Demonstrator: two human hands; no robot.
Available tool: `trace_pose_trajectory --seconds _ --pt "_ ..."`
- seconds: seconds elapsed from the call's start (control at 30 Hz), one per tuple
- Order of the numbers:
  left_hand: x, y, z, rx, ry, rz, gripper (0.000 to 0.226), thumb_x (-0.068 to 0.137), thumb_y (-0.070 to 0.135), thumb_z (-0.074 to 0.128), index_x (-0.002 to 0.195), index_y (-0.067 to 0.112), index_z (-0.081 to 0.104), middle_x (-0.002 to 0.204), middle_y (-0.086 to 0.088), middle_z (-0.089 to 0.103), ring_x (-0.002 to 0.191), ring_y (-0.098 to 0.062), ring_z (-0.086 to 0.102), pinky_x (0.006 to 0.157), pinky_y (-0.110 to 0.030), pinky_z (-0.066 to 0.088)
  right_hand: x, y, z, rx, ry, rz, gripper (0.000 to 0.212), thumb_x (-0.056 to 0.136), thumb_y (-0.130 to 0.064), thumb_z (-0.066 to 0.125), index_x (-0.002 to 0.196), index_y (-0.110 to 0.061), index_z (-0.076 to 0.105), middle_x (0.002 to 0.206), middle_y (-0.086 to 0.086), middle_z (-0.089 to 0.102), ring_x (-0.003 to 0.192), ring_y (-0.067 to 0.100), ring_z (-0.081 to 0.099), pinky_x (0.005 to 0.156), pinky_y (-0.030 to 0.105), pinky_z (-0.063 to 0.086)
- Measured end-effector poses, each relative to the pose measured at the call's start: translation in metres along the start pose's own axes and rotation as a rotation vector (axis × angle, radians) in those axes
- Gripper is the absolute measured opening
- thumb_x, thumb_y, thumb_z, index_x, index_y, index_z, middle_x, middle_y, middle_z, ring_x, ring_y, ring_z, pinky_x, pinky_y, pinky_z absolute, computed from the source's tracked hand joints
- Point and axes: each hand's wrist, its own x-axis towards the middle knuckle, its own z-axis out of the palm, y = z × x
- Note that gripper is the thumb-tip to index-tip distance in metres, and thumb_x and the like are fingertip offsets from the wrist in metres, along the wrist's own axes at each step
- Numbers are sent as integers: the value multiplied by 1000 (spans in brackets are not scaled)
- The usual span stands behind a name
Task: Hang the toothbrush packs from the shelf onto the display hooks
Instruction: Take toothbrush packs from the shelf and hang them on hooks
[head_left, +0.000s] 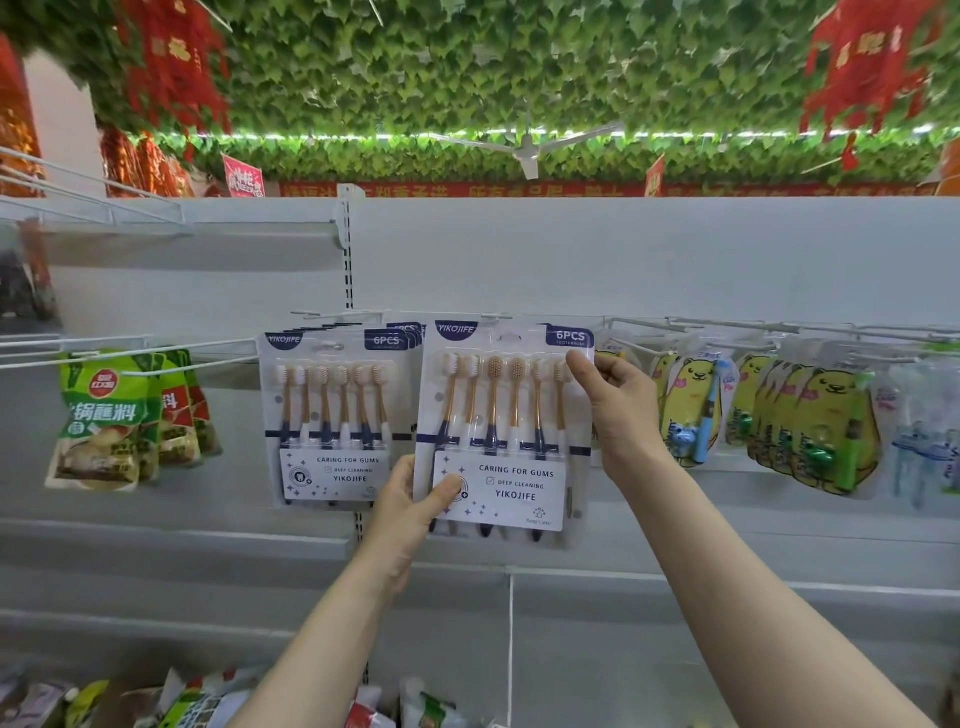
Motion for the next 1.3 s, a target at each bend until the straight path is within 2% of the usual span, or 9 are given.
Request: trace_pose_trajectory --seconds 0.17,0.33,0.6,0.8,0.97,1.07,1.13,1.2,1.3 --pt "1 -5 6 -23 5 -7 31 89 14 71 117 19 58 108 6 75 96 -4 70 77 -20 46 5 -2 1 -43 -4 -2 30 88 -32 75 106 -8 73 91 -2 70 80 4 60 65 5 45" --pt "1 -11 2 -88 11 -35 42 79 23 74 118 16 59 112 1 74 106 -14 69 96 -33 48 4 1 6 -60 -30 -14 28 86 -34 77 103 -12 73 98 5 75 85 9 65 81 24 53" --pt "16 -16 1 -88 -1 -95 35 86 19 73 118 18 59 114 -1 74 110 -20 67 103 -44 45 22 12 9 -111 -43 29 30 86 -38 77 103 -14 72 98 1 75 94 13 68 85 26 54" --pt "30 -23 7 -50 35 -92 27 89 16 71 114 21 60 109 3 75 97 -6 69 78 -25 48 35 20 1 -132 -123 42 33 84 -37 78 105 -13 73 101 6 75 90 10 67 80 22 50" --pt "39 -33 9 -12 66 -111 23 91 18 70 110 26 60 104 9 74 98 -3 66 87 -26 47 51 18 -13 -156 -265 79 39 79 -33 84 111 -16 67 103 9 75 96 25 72 77 43 59" --pt "48 -42 10 14 95 -99 20 90 21 71 108 23 62 104 9 74 100 -5 67 90 -27 48 58 16 -14 -162 -308 52 32 84 -17 80 111 -12 64 92 5 70 79 9 71 58 24 55" --pt "54 -48 10 21 134 -108 45 84 37 76 120 16 61 118 4 70 115 -16 63 97 -33 48 63 20 -12 -199 -291 24 34 84 -18 80 112 -11 63 91 2 68 78 6 68 57 22 54" --pt "58 -55 11 -3 163 -142 78 72 55 80 133 13 55 129 -2 63 121 -22 57 105 -44 46 68 25 -9 -247 -260 0 34 83 -22 81 111 -14 64 90 0 68 84 10 68 62 29 59" --pt "68 -63 12 -52 224 -184 61 84 36 76 132 6 54 124 -11 65 109 -21 60 96 -38 50 78 35 -7 -276 -250 -18 35 84 -25 80 113 -14 63 92 -3 68 89 12 67 67 31 59"
